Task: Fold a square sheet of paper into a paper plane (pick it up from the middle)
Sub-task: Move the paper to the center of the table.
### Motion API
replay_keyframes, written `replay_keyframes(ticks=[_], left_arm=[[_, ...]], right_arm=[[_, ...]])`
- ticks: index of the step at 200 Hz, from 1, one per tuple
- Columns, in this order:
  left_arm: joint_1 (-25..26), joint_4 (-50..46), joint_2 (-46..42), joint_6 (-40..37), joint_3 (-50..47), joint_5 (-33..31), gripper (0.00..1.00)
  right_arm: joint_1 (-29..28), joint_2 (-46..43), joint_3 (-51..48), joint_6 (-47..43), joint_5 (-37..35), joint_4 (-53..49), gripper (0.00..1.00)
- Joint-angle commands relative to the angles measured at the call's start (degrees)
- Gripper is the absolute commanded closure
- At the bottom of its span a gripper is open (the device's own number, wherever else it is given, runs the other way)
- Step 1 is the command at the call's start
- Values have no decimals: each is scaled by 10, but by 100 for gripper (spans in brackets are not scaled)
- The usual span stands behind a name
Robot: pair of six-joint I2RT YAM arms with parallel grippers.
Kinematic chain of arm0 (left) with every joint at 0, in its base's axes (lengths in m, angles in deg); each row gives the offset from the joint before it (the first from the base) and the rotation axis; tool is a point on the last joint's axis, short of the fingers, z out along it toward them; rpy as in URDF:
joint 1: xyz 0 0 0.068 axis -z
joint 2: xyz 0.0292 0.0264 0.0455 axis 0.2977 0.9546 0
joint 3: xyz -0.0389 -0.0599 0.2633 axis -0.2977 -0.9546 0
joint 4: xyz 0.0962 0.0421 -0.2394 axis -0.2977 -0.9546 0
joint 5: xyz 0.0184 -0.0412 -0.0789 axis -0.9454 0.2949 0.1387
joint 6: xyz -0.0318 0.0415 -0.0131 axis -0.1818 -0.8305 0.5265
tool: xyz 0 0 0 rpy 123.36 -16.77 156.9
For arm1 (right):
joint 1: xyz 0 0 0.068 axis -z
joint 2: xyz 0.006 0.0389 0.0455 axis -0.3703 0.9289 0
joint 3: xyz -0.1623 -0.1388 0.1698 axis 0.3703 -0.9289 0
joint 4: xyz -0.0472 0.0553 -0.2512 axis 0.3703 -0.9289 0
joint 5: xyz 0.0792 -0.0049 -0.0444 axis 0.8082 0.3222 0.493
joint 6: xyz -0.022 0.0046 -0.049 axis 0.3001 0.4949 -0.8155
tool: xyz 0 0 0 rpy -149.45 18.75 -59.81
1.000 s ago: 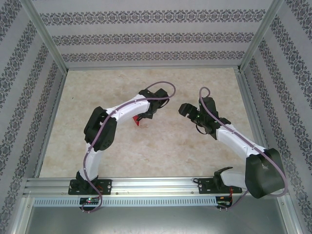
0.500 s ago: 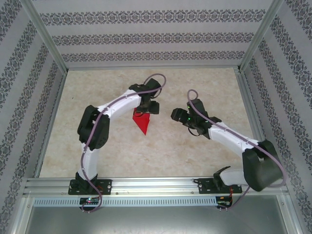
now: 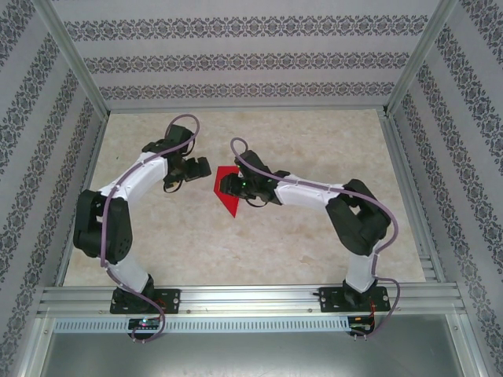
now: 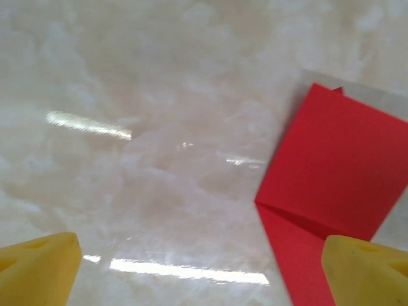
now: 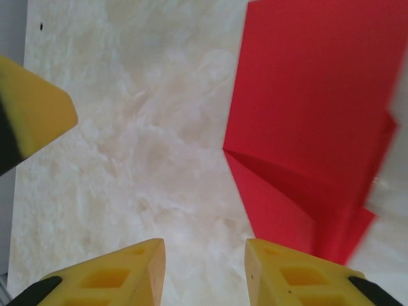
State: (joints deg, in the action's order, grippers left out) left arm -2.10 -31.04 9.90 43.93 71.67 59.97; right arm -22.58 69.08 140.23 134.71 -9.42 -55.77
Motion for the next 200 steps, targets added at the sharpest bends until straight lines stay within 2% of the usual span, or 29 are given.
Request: replay_keyframes(ticks=[1,45,66,101,130,152,177,200], left_arm=[[-11,44,-33,-1,-19,-6,0],[-19,54,-34,-4,-31,19,0],[-19,61,-34,-3,-35,32,0],[-19,68,-32,-1,-39,51,0],[-19,79,-38,5,-50,76,0],[-19,102,-45,16,-72,102,0],[-19,133,-55,36,-101,134,0],[-17,158,-64,51,-127,166,0]], right_arm=[[2,44,39,6,23,-20,63],[16,94,68,-19,28,-72,63],[26,104,69,-59,43,-105,63],[44,102,61,-220,91,-212,62],[68,65,3,-373,121,-286,62],[86,21,-21,-427,125,-302,65],[91,-47,-33,-388,115,-258,65],[88,-112,-74,-264,85,-172,60]])
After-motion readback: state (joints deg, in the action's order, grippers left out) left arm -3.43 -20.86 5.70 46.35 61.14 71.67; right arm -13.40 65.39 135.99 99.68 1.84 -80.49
